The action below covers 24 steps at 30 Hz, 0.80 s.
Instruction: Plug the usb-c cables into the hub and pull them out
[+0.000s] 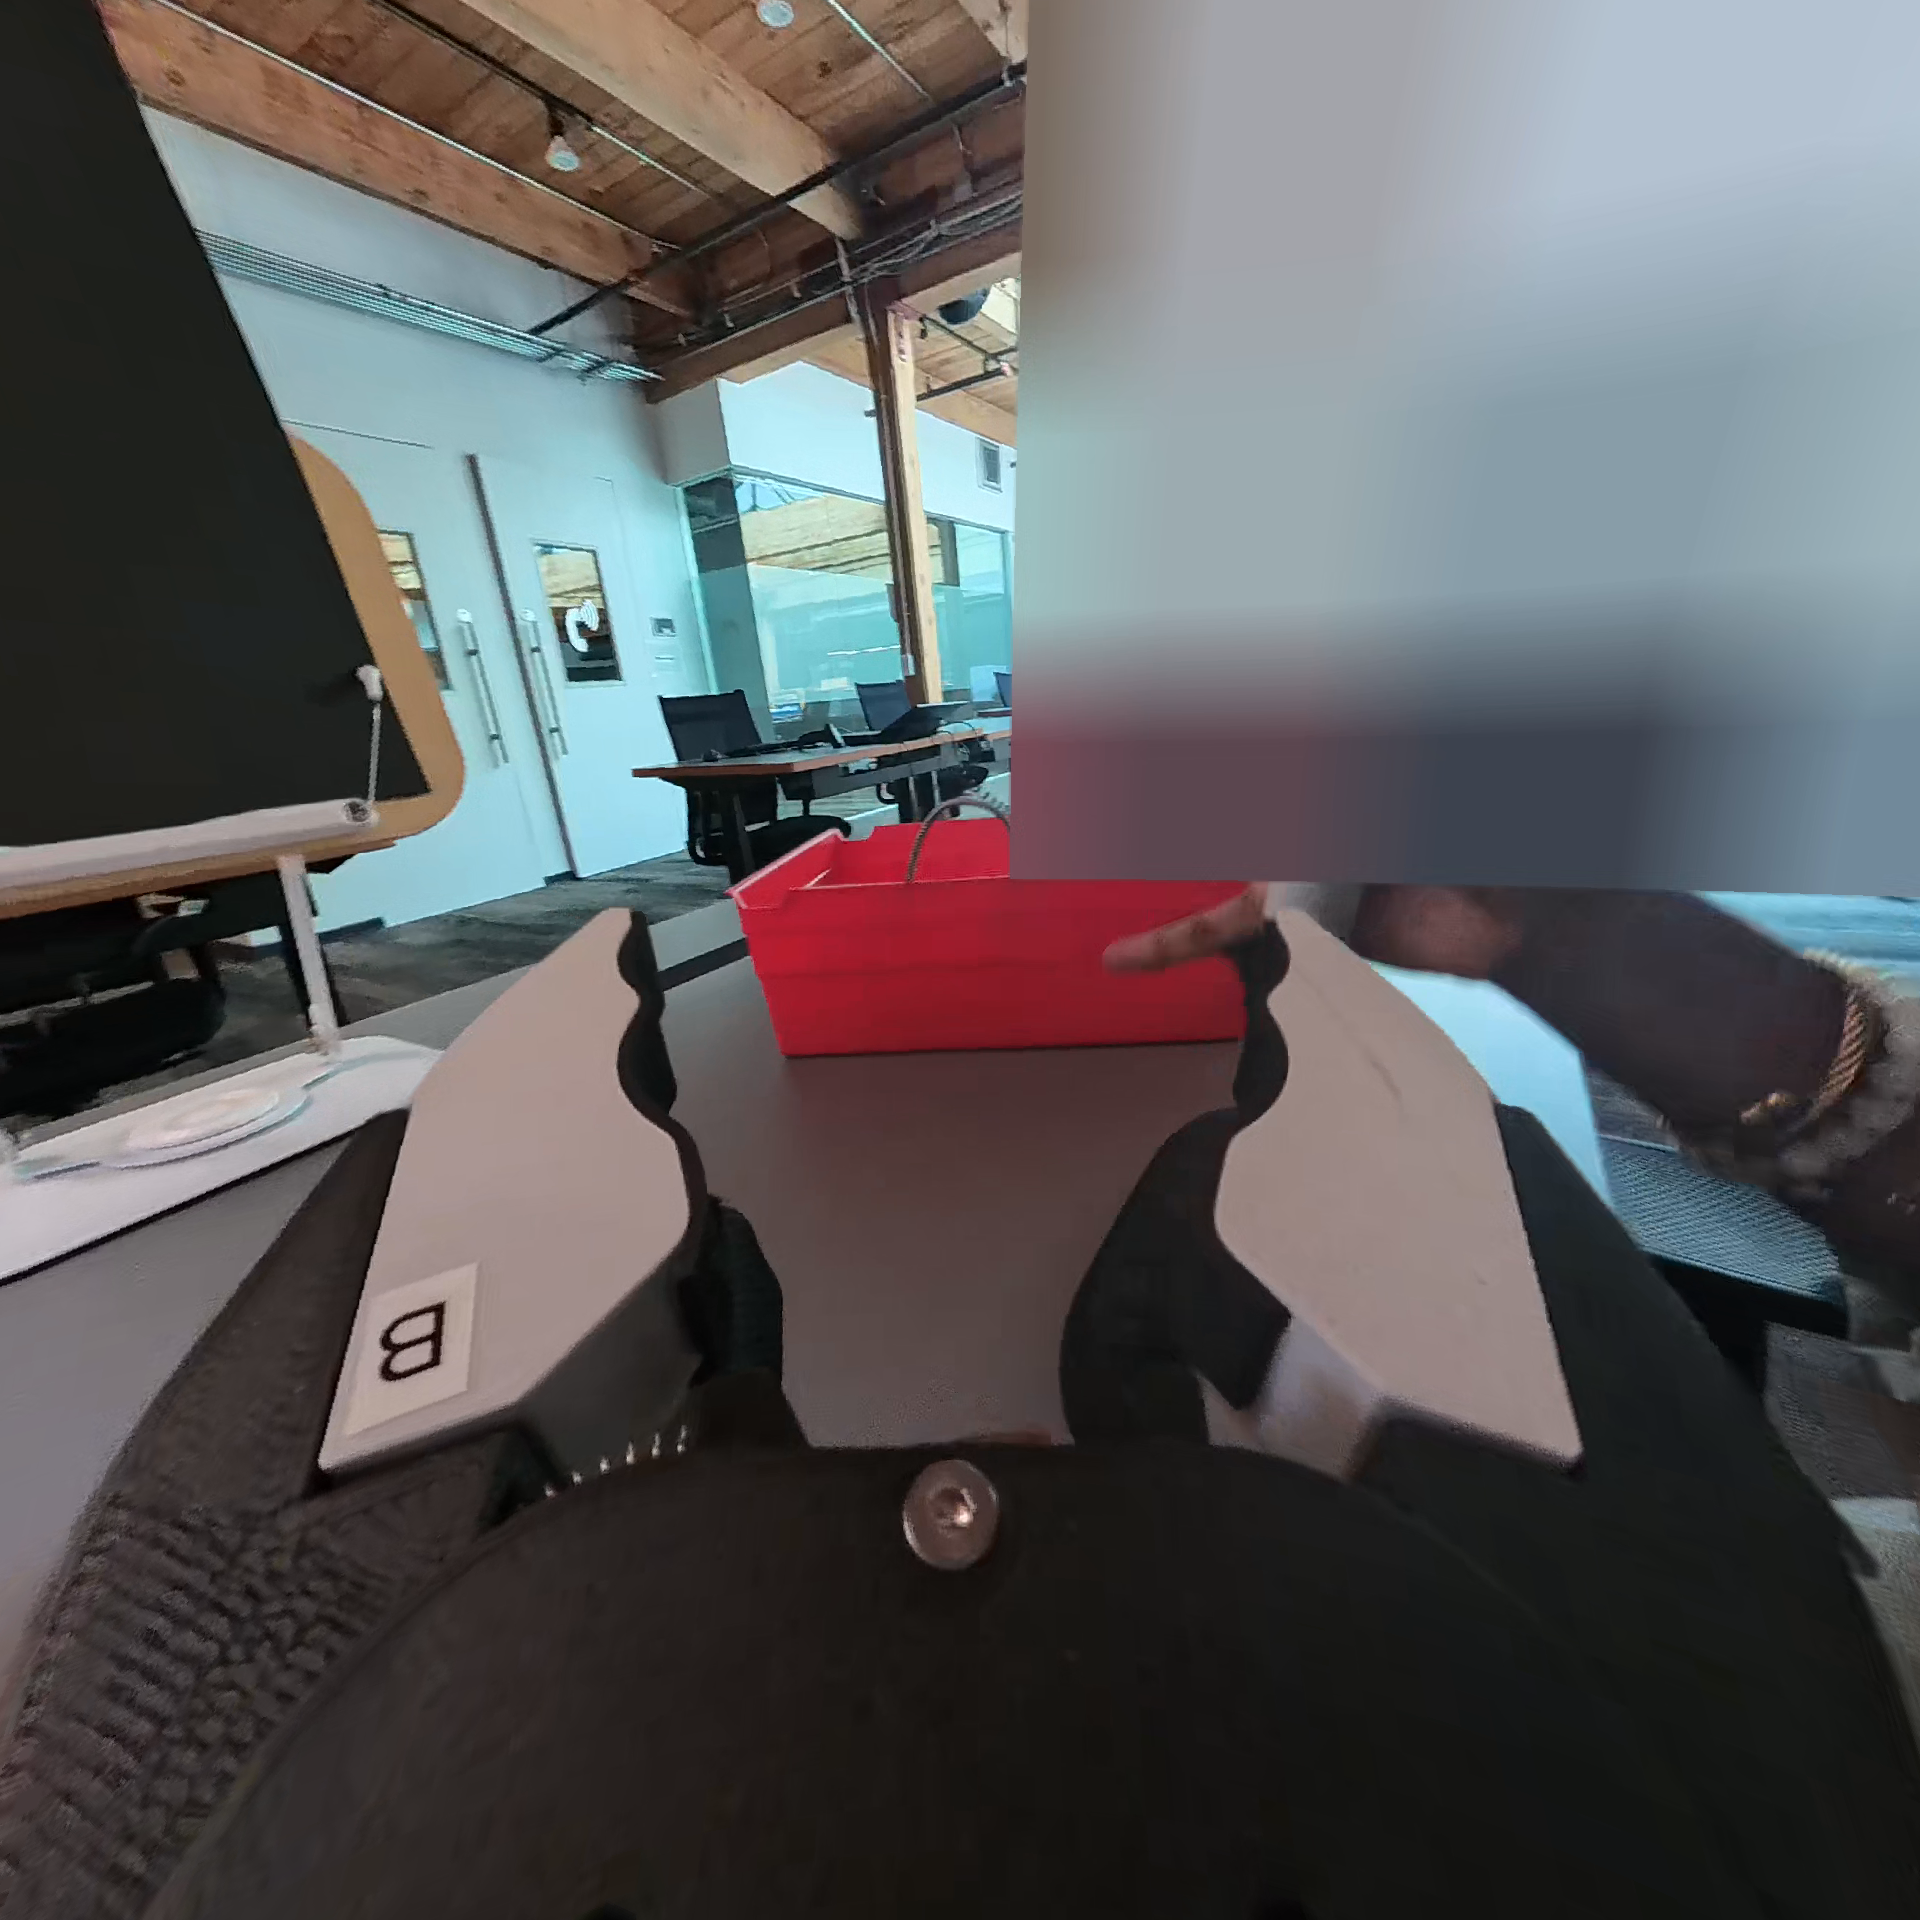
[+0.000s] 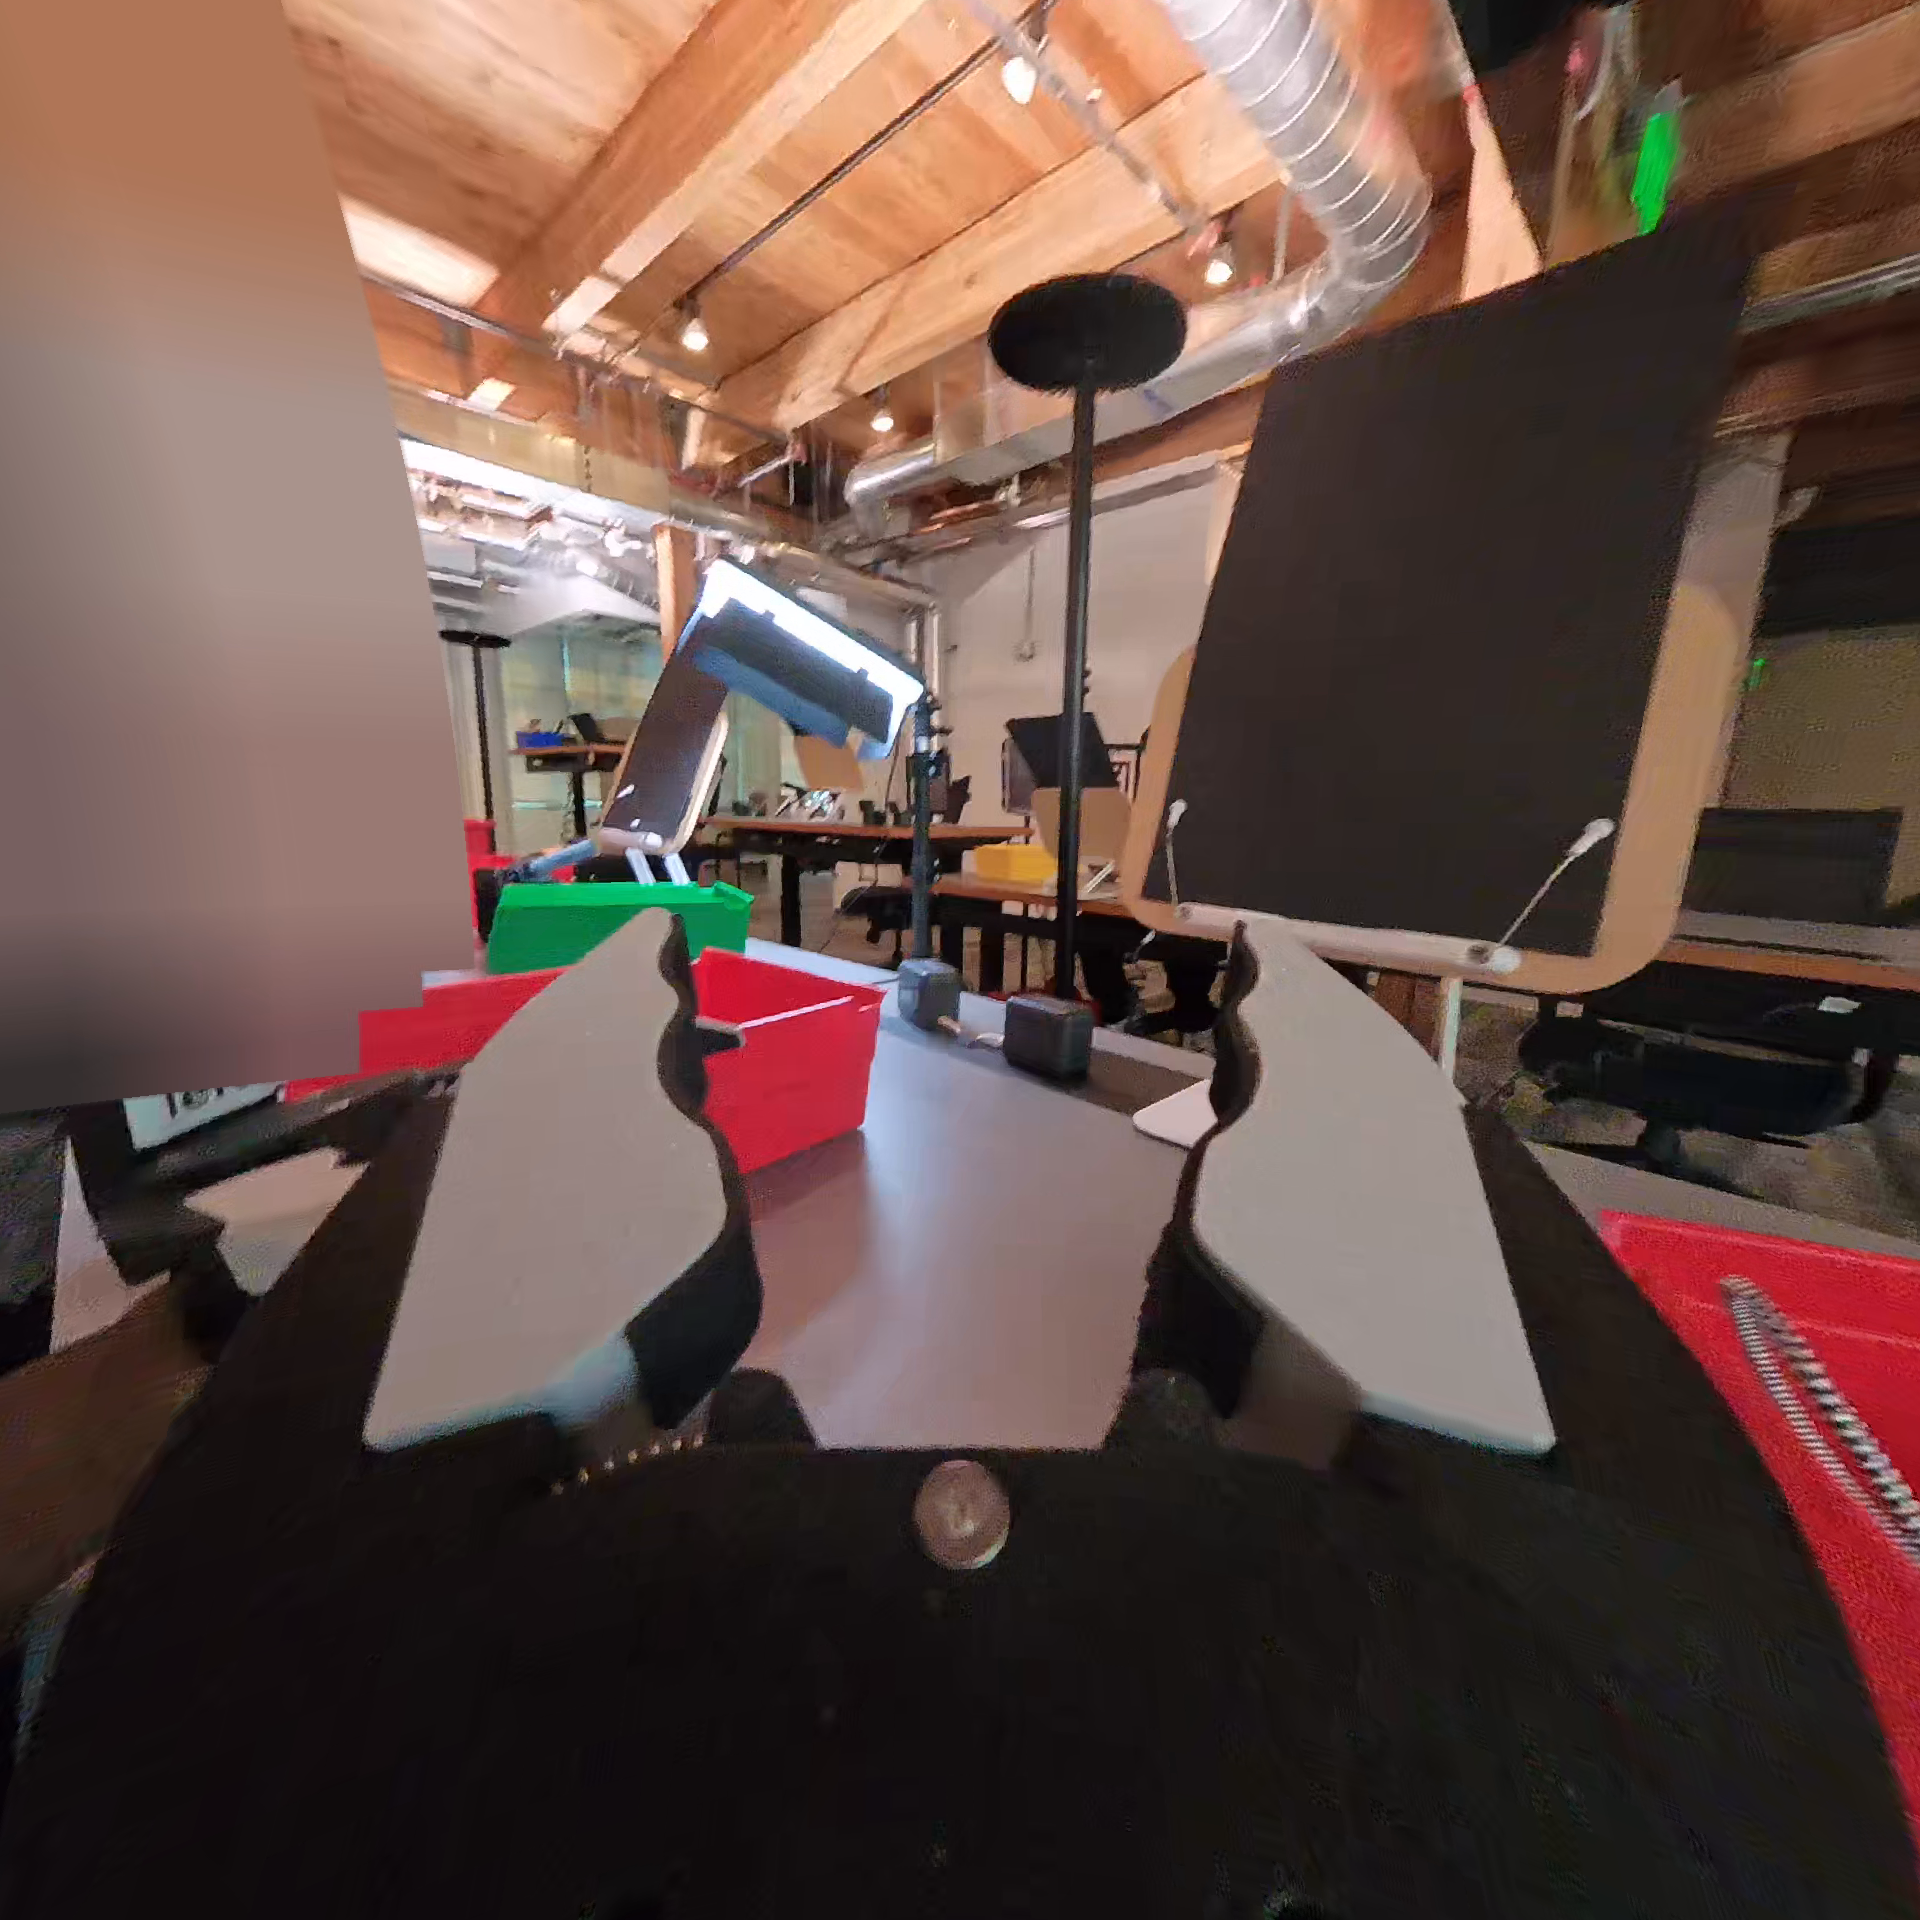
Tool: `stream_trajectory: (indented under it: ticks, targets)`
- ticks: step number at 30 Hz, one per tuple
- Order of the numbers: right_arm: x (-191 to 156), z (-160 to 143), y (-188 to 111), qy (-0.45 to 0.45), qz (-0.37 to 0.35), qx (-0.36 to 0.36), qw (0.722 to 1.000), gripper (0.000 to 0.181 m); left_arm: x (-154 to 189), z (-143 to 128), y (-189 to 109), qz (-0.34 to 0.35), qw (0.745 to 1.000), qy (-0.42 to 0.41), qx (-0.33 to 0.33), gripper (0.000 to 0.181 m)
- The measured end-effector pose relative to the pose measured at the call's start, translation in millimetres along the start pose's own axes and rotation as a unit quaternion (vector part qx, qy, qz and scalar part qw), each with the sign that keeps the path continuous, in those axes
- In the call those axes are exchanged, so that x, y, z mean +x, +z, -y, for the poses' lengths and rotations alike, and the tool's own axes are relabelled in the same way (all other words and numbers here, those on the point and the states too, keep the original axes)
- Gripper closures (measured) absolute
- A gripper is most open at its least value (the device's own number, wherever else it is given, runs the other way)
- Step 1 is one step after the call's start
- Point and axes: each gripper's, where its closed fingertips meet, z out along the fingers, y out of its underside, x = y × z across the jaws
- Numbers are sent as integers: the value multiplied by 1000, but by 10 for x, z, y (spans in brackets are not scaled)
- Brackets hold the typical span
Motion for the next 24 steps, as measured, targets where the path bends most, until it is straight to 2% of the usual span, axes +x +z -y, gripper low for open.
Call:
stream_trajectory:
  ticks: [2, 3, 4, 5, 7, 10, 12, 14, 16, 19, 24]
  targets:
    - [-162, -214, 47, -15, 13, -13, 1000, 110, 58, 84, -17, -15, 1000, -1, 8, 76]
    - [-198, -255, 54, -18, 15, -9, 1000, 133, 77, 140, -35, -21, 1000, -4, 13, 76]
    - [-225, -270, 46, -8, 19, 0, 1000, 168, 92, 199, -61, -27, 999, -6, 17, 78]
    - [-251, -288, 36, 14, 28, 10, 999, 181, 111, 258, -96, -36, 999, -8, 19, 86]
    - [-264, -362, 14, 75, 43, 14, 996, 181, 151, 372, -183, -56, 998, -6, 19, 107]
    - [-190, -509, 0, 153, 49, 30, 987, 176, 230, 510, -364, -93, 995, 33, 10, 163]
    - [-128, -418, -16, 189, 44, 94, 976, 129, 196, 570, -484, -85, 993, 77, -6, 179]
    - [-121, -316, -42, 200, 50, 129, 970, 108, 74, 585, -606, -55, 991, 117, -46, 181]
    - [-152, -279, -53, 183, 53, 142, 971, 99, -167, 566, -772, 0, 984, 145, -105, 179]
    - [-256, -325, -19, 159, 63, 130, 977, 98, -615, 514, -1162, 100, 960, 168, -200, 161]
    - [-450, -483, 58, 139, 98, 83, 982, 98, -1182, 329, -1956, 230, 899, 147, -344, 137]
